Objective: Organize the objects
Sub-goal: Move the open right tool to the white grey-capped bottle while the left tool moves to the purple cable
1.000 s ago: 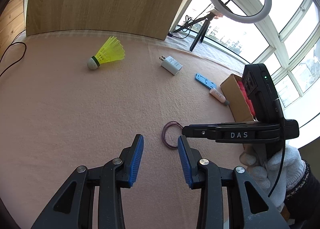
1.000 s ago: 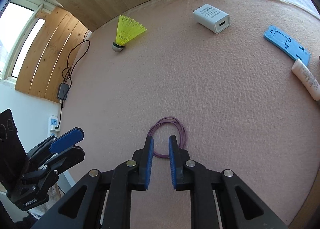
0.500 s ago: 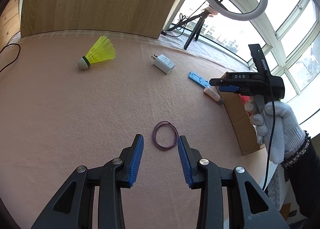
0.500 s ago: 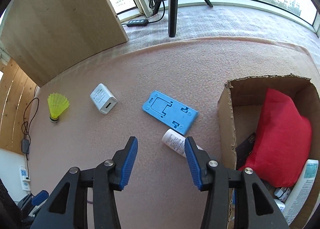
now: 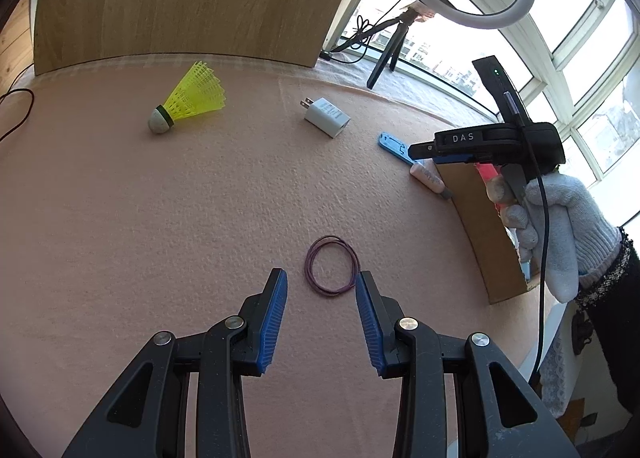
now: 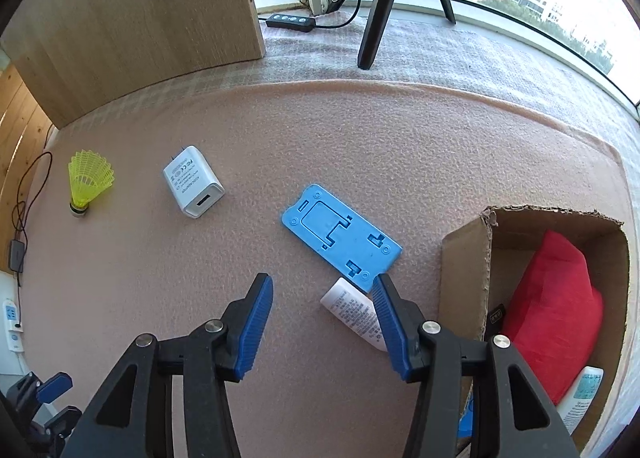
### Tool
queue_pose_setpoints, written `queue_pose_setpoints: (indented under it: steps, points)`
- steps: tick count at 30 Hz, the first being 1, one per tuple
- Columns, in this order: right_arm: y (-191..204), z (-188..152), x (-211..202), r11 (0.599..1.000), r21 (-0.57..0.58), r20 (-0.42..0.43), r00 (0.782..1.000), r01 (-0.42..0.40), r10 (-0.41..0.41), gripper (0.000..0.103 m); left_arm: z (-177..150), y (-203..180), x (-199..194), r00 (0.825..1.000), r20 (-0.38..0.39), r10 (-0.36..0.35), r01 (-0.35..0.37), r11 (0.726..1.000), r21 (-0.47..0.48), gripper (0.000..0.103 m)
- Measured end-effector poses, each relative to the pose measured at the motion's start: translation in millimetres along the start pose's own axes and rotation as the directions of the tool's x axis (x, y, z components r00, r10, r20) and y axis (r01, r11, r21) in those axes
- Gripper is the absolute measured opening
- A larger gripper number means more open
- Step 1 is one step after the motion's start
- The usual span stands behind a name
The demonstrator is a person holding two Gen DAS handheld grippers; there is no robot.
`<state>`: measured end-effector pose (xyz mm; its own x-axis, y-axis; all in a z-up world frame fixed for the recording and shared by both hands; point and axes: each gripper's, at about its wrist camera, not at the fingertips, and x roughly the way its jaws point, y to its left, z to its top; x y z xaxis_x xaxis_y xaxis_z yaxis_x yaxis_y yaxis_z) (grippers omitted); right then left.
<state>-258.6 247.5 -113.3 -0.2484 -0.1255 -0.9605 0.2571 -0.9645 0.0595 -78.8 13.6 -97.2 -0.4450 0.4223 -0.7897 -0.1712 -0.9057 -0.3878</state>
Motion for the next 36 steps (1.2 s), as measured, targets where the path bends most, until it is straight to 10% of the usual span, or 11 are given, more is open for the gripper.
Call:
queue_pose_setpoints:
  steps: [9,13,36]
  points:
    - [9,0,24,0.994,-0.089,-0.130,0.989,0.061,-0.072,0.048,1,3,-2,1.000,0.008,-0.010,0.010,1.000,-0.010,0.038]
    - [10,-6,19,0.987,0.022,-0.182,0.970,-0.161,0.162,0.048,2,7,-3,1.000,0.010,-0.007,0.007,1.000,-0.021,0.038]
    - [-16,-25,-4,0.979,0.166,-0.046,0.991,-0.116,0.126,0.048,21,-27,92,0.978,-0.121,0.169,-0.144,0.970,0.194,0.042]
